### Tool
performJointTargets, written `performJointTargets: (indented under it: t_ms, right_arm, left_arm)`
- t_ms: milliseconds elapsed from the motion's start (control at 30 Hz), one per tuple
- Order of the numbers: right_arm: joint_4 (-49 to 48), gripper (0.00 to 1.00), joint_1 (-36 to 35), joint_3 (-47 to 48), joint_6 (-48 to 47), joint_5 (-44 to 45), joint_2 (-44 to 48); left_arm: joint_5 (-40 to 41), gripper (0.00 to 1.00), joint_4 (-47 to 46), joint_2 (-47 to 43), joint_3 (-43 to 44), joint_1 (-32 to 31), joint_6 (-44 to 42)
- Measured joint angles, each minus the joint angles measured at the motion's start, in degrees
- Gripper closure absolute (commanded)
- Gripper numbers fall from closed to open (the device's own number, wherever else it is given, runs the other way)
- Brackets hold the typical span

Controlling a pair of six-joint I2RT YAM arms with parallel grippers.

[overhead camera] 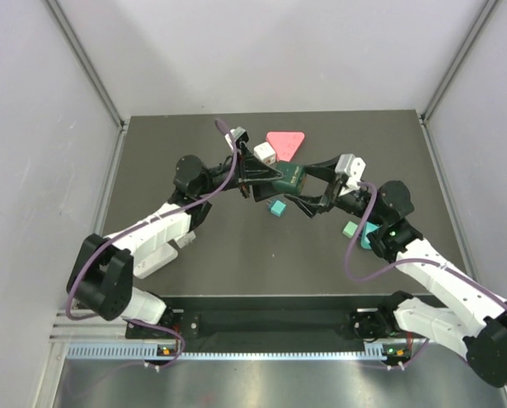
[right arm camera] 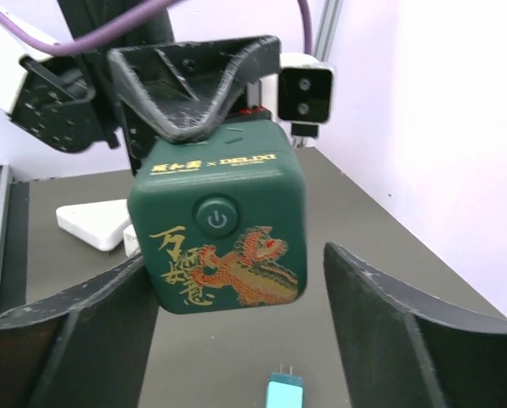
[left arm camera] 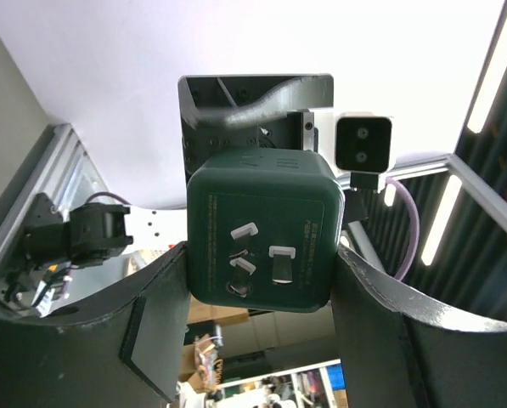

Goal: Insert the plug

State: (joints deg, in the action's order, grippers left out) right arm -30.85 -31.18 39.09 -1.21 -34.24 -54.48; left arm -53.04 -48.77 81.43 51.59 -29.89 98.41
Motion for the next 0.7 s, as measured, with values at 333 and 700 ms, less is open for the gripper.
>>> performJointTargets:
  t_ms: [333,700]
  right_arm:
    - [-5.5,0.82,-0.5,0.0,2.3,-0.7,-3.4]
    - [-1.8,1.00,-0.5,0.0,0.9,8.1,-4.3]
  left_arm:
    - [0.7,1.00,-14.9,6.1,-3.8,0.4,11.6]
    - [-2.6,0.22,-8.4,7.6,-1.9,4.9,0.3]
